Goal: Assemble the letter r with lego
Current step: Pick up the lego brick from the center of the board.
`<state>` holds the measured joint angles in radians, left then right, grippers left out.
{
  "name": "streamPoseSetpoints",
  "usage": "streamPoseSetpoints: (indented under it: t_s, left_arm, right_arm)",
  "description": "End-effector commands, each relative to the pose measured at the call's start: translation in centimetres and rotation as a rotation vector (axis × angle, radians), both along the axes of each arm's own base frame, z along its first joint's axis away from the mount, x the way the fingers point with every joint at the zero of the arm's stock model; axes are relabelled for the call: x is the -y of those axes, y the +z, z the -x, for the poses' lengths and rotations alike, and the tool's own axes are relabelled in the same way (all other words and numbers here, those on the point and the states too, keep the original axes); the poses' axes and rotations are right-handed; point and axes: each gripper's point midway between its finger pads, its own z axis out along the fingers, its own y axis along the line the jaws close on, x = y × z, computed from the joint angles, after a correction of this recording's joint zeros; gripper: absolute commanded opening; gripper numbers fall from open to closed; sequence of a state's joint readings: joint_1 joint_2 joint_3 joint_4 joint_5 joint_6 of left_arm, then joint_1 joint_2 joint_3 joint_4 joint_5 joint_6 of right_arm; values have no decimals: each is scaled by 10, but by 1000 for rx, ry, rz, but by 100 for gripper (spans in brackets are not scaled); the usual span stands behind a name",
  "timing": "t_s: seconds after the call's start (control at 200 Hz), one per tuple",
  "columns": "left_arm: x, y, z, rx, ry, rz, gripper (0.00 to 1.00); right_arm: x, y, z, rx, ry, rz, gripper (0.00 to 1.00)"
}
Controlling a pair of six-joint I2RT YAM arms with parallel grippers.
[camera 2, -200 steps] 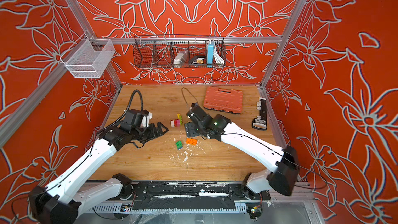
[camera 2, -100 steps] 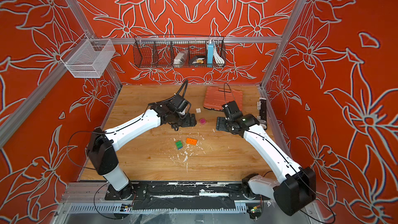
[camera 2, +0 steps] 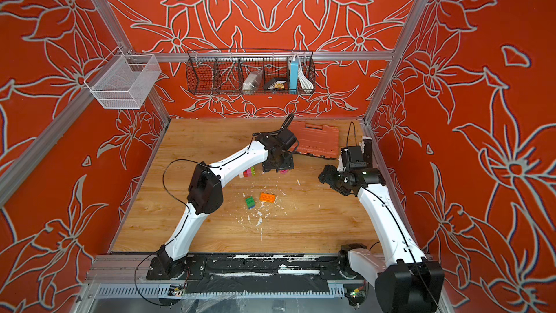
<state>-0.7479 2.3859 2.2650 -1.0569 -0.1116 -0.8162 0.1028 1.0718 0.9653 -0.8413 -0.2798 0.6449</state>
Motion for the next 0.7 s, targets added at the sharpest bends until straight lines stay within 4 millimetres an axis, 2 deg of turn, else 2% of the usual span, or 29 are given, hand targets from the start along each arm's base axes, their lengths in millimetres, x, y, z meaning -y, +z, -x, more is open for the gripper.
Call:
streamPoseSetpoints:
  t_s: [0.0, 0.165, 0.325, 0.696]
  left_arm:
    - [-12, -14, 7, -55, 63, -88, 87]
    - [-2, -31, -1, -63, 88, -68, 85]
    - [6, -40, -13, -38, 102, -54, 84]
    - [9, -58, -24, -36, 144, -42, 73]
  right_arm:
    - [2, 0, 10, -19, 3, -6, 71]
    - [4, 0, 12, -22, 3, 2, 71]
    - [5, 0, 14, -22, 6, 8, 70]
    - [7, -3, 17, -32, 9, 18, 69]
